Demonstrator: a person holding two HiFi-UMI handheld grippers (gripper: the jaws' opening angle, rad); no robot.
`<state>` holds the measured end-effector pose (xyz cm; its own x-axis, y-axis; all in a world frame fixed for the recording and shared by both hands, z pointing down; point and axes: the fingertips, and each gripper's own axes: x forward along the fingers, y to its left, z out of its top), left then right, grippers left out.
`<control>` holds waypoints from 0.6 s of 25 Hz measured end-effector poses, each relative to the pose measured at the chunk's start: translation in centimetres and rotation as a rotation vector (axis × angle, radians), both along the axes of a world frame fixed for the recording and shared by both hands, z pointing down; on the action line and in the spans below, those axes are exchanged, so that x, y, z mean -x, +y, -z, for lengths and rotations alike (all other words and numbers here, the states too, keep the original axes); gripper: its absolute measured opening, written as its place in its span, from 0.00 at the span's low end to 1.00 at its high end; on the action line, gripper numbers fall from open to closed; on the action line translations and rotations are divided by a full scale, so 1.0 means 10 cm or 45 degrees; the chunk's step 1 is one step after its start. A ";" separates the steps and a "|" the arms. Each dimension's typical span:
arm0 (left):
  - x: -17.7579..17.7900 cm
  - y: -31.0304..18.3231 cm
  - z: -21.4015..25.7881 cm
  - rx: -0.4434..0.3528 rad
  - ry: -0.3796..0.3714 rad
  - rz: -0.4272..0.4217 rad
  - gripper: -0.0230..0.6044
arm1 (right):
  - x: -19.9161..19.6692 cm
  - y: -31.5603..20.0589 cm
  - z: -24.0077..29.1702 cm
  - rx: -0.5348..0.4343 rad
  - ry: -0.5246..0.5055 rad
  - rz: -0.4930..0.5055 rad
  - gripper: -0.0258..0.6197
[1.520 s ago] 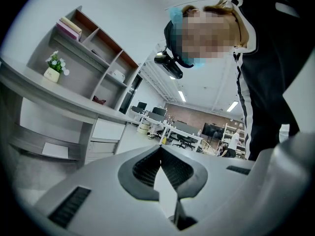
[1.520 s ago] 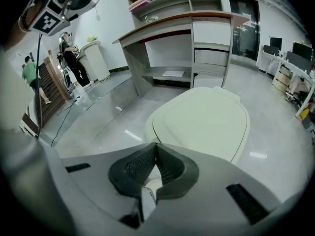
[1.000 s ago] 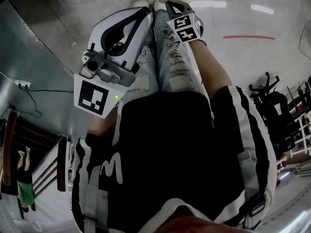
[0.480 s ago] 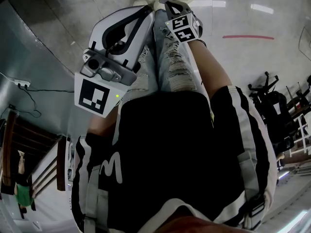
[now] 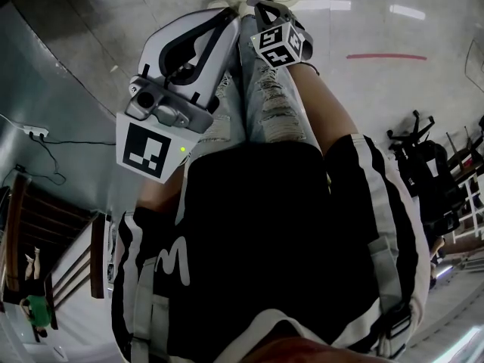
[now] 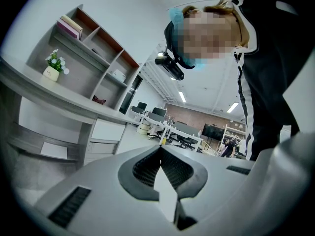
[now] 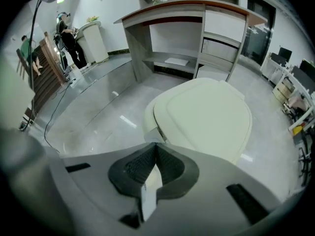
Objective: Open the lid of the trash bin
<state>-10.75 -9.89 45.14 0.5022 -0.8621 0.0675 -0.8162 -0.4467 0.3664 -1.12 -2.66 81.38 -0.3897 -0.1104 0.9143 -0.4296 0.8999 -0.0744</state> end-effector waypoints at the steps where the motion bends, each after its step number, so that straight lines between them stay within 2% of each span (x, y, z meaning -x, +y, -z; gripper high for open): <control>1: 0.00 0.00 0.00 0.001 0.000 -0.002 0.04 | 0.00 0.00 -0.01 -0.017 0.011 0.013 0.05; 4: 0.00 0.00 0.00 0.004 -0.003 -0.002 0.04 | -0.02 0.00 -0.01 -0.043 0.019 0.025 0.05; 15: -0.02 0.00 0.08 -0.017 -0.010 -0.009 0.04 | -0.04 -0.02 0.01 -0.001 0.031 -0.003 0.05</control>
